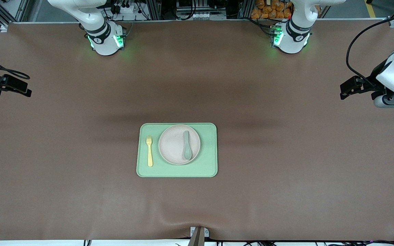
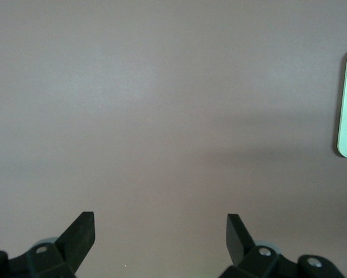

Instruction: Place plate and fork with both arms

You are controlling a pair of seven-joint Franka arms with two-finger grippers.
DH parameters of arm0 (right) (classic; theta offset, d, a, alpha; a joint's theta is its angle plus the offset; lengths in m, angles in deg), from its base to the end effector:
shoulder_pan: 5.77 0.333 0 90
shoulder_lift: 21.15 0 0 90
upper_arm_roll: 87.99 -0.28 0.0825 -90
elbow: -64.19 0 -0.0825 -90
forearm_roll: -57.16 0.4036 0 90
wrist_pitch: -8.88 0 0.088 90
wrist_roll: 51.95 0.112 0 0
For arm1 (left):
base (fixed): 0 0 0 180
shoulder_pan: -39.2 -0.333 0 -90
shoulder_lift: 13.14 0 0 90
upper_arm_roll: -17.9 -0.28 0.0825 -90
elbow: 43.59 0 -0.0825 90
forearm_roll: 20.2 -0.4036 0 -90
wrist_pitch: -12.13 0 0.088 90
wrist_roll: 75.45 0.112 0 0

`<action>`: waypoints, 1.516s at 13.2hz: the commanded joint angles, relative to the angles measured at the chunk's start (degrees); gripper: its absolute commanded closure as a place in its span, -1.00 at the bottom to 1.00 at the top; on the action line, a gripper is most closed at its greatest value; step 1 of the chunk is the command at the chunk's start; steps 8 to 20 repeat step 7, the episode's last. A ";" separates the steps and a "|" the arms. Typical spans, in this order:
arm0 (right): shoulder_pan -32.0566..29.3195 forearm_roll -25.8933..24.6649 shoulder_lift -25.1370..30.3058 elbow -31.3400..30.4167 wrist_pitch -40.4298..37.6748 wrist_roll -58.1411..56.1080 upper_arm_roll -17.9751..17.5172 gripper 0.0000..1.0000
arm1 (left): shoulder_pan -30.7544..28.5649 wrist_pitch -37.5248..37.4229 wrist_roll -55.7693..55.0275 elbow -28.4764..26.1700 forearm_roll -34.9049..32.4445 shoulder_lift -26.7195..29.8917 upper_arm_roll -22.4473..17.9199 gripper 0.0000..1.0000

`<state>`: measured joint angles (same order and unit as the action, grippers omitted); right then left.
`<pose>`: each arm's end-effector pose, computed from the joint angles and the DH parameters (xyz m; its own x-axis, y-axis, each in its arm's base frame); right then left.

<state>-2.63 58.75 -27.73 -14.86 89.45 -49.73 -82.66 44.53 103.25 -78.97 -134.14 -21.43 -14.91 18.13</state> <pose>0.5876 -0.0158 0.5957 0.9935 -0.0725 -0.0883 -0.0740 -0.9972 -0.0136 0.5808 -0.0541 0.5626 0.9992 -0.0360 -0.0196 -0.0365 -0.9991 -0.0226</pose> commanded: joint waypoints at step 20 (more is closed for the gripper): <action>-0.33 -0.80 -1.16 0.56 1.35 1.13 0.21 -1.00 | 0.30 -0.33 -0.34 0.90 0.87 -0.34 -0.05 -1.00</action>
